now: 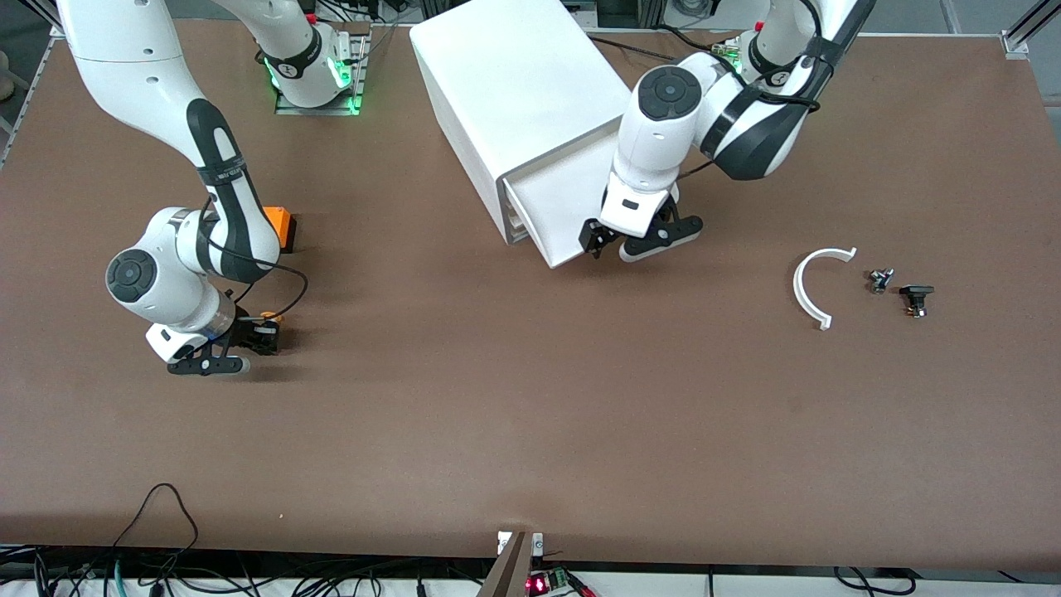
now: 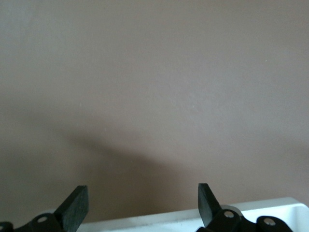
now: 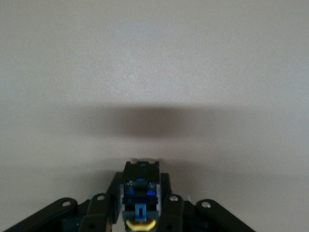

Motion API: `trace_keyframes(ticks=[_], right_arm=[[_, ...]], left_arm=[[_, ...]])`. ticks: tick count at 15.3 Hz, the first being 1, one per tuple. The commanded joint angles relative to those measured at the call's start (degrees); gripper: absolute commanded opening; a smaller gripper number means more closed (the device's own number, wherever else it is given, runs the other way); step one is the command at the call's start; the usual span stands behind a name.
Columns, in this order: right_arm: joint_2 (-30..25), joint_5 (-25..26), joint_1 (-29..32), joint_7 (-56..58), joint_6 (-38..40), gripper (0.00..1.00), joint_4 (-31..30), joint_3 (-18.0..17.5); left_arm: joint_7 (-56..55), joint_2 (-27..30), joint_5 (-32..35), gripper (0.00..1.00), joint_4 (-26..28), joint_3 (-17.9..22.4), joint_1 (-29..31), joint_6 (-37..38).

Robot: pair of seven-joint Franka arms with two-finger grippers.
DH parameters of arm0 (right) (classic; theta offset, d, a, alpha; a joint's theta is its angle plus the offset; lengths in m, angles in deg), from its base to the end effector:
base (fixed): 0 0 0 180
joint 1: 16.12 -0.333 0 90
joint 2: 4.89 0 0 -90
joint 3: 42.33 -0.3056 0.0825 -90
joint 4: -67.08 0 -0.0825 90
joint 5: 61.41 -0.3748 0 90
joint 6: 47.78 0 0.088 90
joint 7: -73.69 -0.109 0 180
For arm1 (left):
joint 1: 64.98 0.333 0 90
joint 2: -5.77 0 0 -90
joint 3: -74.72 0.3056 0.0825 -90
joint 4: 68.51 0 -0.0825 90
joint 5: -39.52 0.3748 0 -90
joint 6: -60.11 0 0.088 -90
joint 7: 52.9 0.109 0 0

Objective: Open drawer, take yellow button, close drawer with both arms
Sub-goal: 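Set the button beside the orange box while the left gripper pushes the drawer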

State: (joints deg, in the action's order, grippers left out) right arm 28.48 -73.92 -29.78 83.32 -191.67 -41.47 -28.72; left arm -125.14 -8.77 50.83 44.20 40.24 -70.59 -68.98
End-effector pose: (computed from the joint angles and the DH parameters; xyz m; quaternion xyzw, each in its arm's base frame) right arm 0.6267 0.0058 0.2021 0.9994 0.0186 0.0292 0.0002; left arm 0.4681 -0.3686 0.3658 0.9724 0.2294 0.0298 0.0300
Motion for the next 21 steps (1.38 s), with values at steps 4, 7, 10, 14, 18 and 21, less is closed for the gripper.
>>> trace_keyframes(ticks=[4, 7, 10, 14, 18, 21], right_arm=[[-5.41, -1.03, -0.31, 1.71, 4.13, 1.00, 1.49, -0.51], [-9.01, -0.33, -0.31, 1.79, 10.63, 1.00, 4.56, -0.60], [-12.18, 3.36, -0.40, 1.45, 15.82, 1.00, 7.64, -0.60], [-15.87, 6.00, -0.40, 1.18, 24.33, 1.00, 11.77, -0.34], [-19.74, 6.18, -0.31, -4.17, 34.79, 1.00, 16.26, -0.25], [-23.43, 6.36, -0.22, -4.62, 37.36, 1.00, 16.35, -0.25]], left_arm=[[-4.84, 1.79, 1.09, 1.00, 0.85, -4.01, 0.17, 7.17], [-4.67, 1.70, -2.59, 1.00, 0.84, -5.51, 0.34, 8.06], [-4.49, 1.09, -6.74, 1.00, 0.32, -6.12, -0.10, 8.06], [-4.75, 0.21, -7.70, 1.00, 0.32, -7.62, -0.10, 8.06], [-4.23, -0.14, -9.55, 1.00, 0.41, -9.54, -0.01, 8.59], [-4.66, -0.23, -12.09, 1.00, 0.41, -10.26, -0.10, 9.12]])
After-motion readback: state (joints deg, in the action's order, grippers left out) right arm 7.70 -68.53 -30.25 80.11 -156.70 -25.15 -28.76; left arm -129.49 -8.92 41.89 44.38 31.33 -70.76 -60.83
